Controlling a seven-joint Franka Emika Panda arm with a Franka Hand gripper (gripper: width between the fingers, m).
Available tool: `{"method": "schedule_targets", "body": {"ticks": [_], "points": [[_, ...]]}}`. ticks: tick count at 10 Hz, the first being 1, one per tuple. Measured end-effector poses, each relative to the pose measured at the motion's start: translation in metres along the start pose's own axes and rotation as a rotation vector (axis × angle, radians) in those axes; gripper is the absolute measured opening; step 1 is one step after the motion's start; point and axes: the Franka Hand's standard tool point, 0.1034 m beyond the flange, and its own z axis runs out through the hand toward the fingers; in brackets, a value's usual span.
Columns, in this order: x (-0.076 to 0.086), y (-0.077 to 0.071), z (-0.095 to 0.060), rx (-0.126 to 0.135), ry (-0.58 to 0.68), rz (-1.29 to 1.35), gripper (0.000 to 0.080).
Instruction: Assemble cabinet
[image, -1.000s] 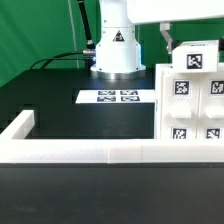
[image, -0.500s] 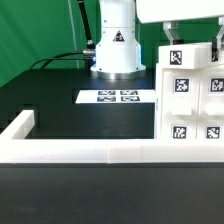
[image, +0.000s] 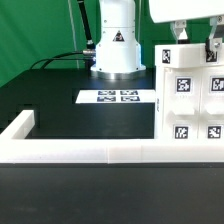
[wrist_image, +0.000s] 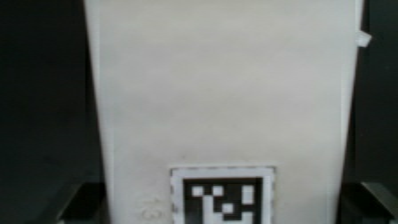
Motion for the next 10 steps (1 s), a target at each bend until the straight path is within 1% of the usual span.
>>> {"method": "schedule_targets", "body": {"ticks": [2, 3, 5, 6, 7, 9, 10], "points": [[0.0, 0.001, 0.0, 0.001, -0.012, 0.127, 0.0556], [-0.002, 0.002, -0.001, 0.003, -0.021, 0.277, 0.0556], [-0.006, 0.008, -0.002, -0.007, -0.035, 0.51, 0.0556], [-0.006, 0.011, -0.002, -0.019, -0.042, 0.621, 0.0556], [-0.004, 0.013, -0.001, -0.023, -0.047, 0.692, 0.0556], [0.0, 0.017, 0.0, -0.016, -0.08, 0.779, 0.0556], [0.0, 0.018, 0.0, -0.014, -0.083, 0.782, 0.0556]]}}
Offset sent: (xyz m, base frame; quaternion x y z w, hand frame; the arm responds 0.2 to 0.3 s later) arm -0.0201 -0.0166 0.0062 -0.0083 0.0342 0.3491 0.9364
